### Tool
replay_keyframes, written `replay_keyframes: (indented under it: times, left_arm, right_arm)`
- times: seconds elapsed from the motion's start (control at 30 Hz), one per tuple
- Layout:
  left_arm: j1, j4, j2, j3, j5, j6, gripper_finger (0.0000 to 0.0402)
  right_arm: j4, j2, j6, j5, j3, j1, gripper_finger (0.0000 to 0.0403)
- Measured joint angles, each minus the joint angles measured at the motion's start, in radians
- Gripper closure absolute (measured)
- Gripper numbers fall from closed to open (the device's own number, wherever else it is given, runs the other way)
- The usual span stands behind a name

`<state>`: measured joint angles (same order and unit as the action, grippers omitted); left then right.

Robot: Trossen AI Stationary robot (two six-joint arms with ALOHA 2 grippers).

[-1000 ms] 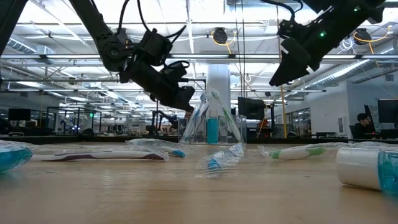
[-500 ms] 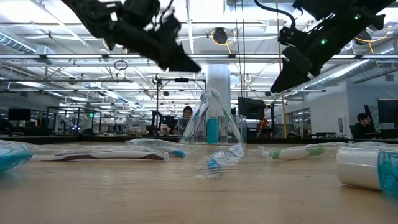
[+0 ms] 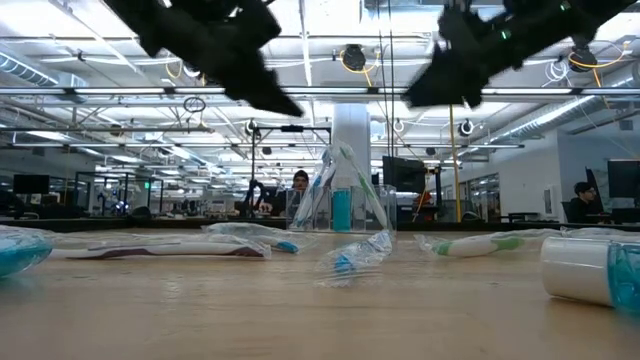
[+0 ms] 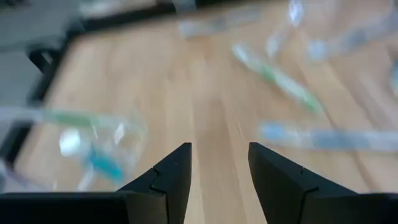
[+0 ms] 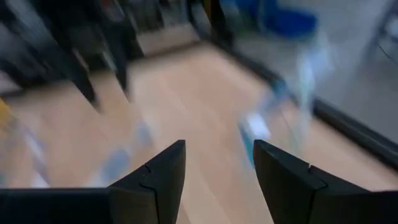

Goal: Pick & Place toothbrushing station
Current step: Put the right blue mouthwash into the transparent organizer

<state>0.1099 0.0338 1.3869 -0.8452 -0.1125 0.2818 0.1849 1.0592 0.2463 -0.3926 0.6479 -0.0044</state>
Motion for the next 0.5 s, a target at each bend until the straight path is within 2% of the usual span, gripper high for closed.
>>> replay_keyframes:
  times: [0.07,0.27,0.33,0.5]
  left_arm:
    - [0.000,0.109,-0.061,0.000,0.000,0.010,0.0236]
    - [-0.005,0.385,-0.293,0.000,0.000,-0.084,0.0236]
    - [-0.013,0.430,-0.364,0.000,0.000,-0.108,0.0236]
    - [-0.031,0.463,-0.487,0.000,-0.001,-0.107,0.0236]
  right_arm:
    - [0.131,0.018,0.018,0.001,-0.010,0.014,0.0220]
    - [0.373,0.146,0.033,0.004,-0.075,0.070,0.0220]
    - [0.431,0.187,0.050,0.012,-0.067,0.082,0.0220]
    - [0.444,0.263,0.052,0.135,0.019,0.111,0.0220]
